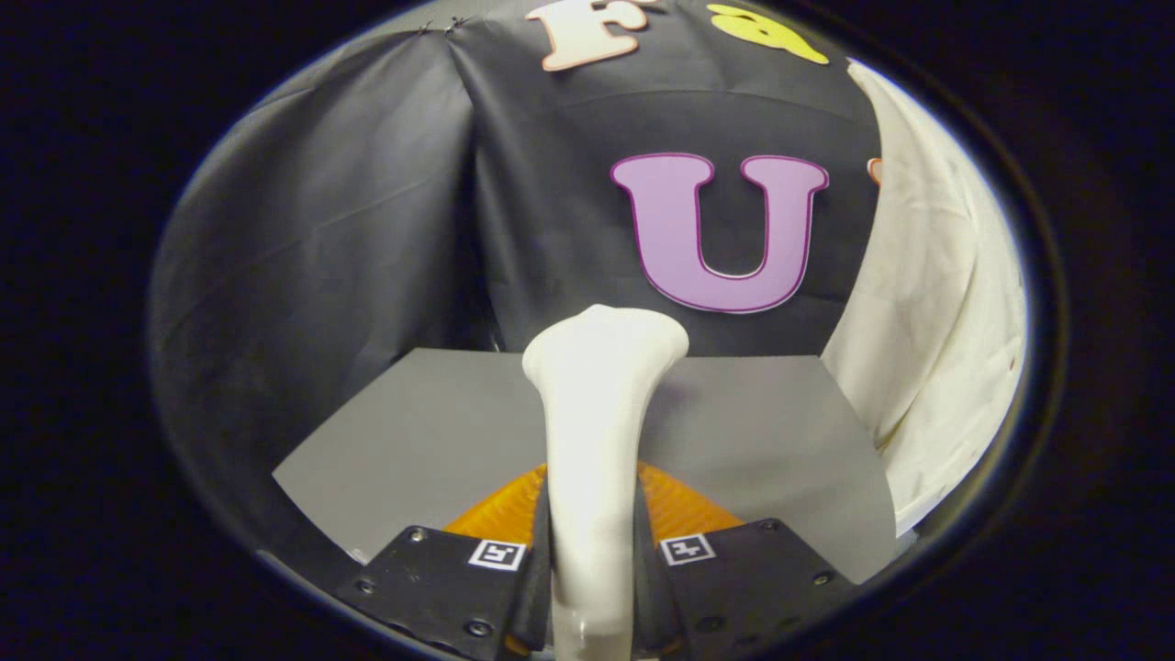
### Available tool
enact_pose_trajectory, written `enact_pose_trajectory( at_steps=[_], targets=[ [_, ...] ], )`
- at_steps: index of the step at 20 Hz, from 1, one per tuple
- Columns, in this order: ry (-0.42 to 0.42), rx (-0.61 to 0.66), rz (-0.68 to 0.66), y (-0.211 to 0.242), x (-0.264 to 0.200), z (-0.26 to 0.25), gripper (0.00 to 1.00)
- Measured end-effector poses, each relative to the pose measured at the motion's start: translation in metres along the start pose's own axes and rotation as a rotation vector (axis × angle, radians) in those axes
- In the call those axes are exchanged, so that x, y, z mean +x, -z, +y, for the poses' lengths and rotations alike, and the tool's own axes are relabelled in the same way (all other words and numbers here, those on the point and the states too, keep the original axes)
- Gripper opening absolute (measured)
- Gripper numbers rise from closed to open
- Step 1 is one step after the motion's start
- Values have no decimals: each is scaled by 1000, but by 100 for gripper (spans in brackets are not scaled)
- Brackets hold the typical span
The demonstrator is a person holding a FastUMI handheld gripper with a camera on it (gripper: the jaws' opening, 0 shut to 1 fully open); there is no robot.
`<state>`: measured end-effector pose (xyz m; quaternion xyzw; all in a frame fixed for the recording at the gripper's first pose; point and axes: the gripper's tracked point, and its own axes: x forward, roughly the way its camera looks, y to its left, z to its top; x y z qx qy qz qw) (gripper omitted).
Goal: Iron the clothes twice with a garment steamer, once on the left side and once on the right side.
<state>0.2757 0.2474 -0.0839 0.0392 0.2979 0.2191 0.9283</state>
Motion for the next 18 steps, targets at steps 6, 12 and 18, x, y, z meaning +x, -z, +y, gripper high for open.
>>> enact_pose_trajectory(
  at_steps=[6,12,18],
  targets=[
    [-113,42,-172,-34,-46,-3,39],
    [-123,-69,-256,-47,-70,13,38],
    [-157,15,-423,-64,-106,1,38]
  ],
)
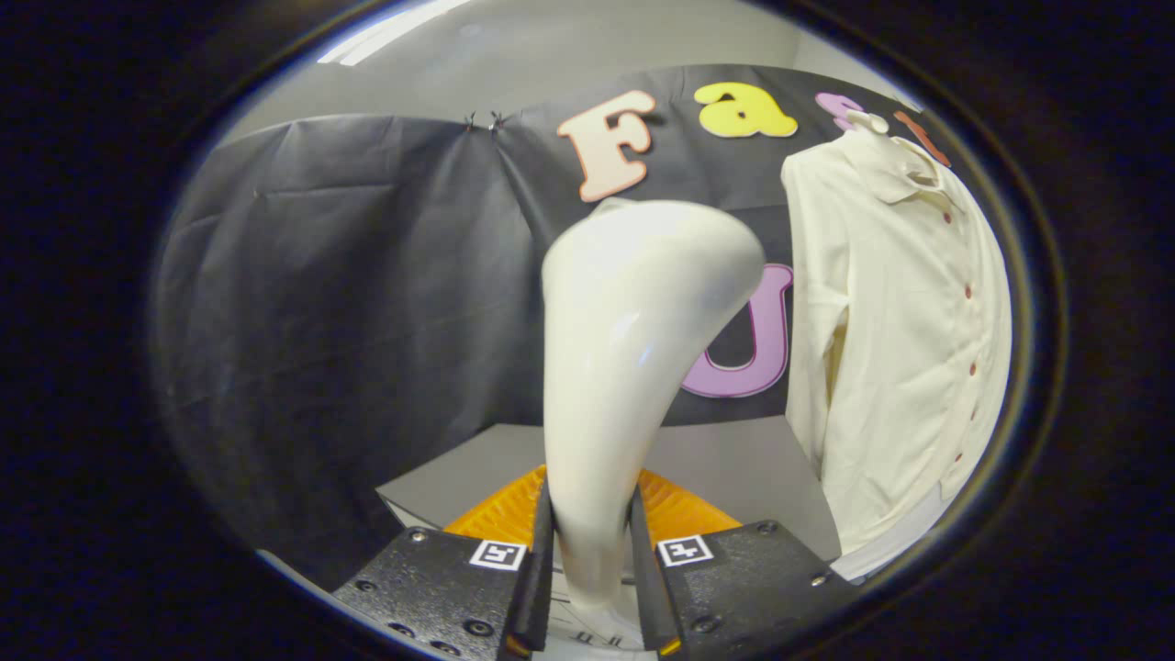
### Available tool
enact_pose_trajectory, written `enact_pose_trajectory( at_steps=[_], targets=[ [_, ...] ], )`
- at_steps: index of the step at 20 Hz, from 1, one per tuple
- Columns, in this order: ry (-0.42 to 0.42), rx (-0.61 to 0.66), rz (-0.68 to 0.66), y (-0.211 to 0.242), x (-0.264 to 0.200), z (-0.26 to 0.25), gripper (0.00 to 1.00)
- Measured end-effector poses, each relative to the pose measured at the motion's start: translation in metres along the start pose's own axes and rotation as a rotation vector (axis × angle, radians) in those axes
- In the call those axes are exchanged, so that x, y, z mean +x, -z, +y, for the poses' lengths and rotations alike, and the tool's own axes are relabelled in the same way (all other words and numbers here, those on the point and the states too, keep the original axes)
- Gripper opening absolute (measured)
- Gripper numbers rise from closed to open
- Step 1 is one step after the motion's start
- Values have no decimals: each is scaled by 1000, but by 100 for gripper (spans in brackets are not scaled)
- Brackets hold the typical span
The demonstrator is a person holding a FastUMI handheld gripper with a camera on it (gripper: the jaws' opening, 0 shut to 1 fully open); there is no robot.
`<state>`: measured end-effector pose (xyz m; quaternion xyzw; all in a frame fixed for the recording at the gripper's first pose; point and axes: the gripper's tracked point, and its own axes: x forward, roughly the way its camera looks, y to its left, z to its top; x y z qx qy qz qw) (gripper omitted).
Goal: Iron the clothes twice with a garment steamer, once on the left side and once on the right side.
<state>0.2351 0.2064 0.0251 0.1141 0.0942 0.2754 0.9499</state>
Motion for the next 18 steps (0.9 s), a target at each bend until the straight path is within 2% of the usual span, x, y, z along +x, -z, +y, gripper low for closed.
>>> enact_pose_trajectory(
  at_steps=[3,9,18],
  targets=[
    [-2,23,-77,-31,-31,-10,38],
    [145,-91,-89,-68,-64,-74,38],
    [314,-80,-186,-141,-53,-165,37]
  ],
)
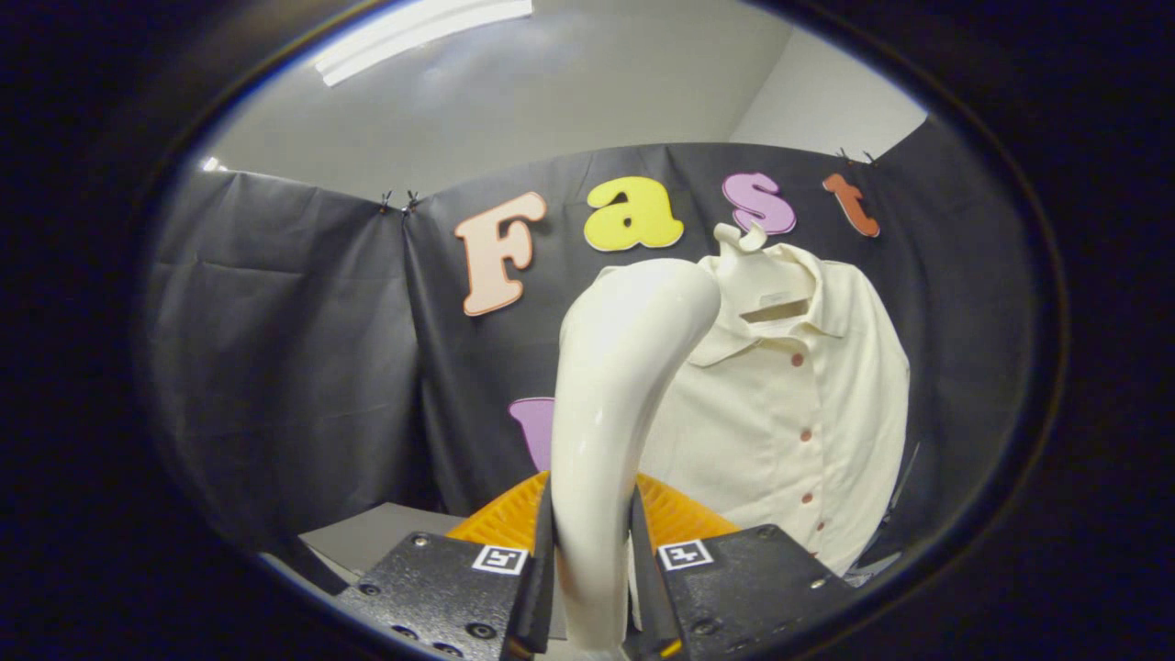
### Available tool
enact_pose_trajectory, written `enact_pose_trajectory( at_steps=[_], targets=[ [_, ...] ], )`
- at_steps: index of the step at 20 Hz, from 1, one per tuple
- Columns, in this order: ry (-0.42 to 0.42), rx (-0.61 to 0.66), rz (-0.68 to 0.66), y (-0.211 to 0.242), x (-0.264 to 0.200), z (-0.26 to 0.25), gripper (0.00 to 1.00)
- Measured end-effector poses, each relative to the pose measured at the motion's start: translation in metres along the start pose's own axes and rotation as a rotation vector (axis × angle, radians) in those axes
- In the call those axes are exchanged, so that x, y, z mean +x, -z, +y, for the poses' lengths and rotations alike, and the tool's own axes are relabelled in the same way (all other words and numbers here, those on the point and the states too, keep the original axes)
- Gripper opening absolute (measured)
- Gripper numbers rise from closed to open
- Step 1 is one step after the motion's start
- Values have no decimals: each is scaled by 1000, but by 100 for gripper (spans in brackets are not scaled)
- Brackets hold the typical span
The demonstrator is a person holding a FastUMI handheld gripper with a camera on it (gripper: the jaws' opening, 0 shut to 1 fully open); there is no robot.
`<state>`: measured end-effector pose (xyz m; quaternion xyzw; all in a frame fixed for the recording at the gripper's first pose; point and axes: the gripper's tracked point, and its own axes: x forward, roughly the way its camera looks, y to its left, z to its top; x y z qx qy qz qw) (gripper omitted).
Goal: Iron the clothes twice with a garment steamer, once on the left side and once on the right side.
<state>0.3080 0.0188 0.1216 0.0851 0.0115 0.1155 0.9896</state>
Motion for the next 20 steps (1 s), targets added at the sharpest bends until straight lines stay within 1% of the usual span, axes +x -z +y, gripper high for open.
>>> enact_pose_trajectory(
  at_steps=[3,6,9,14,20],
  targets=[
    [62,17,-3,0,25,-23,38],
    [85,53,9,13,50,-34,39],
    [107,81,51,35,71,-50,39],
    [64,155,77,56,82,-57,39],
    [60,132,127,87,82,-62,39]
  ],
)
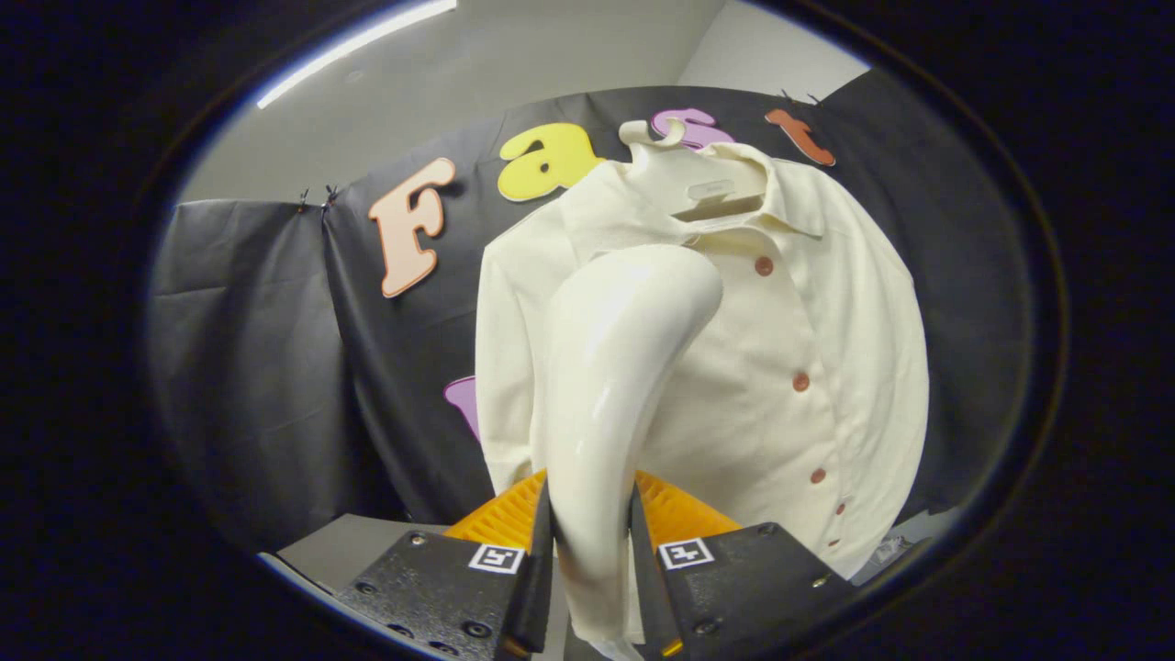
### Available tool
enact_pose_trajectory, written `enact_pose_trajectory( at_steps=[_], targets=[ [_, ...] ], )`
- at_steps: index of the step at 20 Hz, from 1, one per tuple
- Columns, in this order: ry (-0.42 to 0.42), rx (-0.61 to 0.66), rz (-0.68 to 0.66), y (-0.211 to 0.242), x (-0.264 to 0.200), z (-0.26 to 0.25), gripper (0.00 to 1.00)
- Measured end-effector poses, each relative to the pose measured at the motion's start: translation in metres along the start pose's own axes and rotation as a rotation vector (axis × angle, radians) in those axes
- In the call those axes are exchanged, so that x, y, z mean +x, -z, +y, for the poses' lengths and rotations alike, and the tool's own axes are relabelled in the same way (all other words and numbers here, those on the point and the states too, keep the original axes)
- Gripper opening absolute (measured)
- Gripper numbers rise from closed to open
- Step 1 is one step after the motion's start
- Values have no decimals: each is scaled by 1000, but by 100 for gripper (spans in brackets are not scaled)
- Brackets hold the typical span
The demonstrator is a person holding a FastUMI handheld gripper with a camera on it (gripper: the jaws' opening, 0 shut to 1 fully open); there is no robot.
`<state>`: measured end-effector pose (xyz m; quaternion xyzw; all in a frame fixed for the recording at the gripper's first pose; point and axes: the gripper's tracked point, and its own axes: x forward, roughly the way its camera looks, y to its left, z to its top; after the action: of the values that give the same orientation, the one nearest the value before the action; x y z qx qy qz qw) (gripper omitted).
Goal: Iron the clothes twice with a garment steamer, once on the left side and once on the right side.
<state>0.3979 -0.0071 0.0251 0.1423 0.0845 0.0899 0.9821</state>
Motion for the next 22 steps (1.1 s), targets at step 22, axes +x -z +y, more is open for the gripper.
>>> enact_pose_trajectory(
  at_steps=[22],
  targets=[
    [-82,19,164,157,-10,-38,39]
  ],
)
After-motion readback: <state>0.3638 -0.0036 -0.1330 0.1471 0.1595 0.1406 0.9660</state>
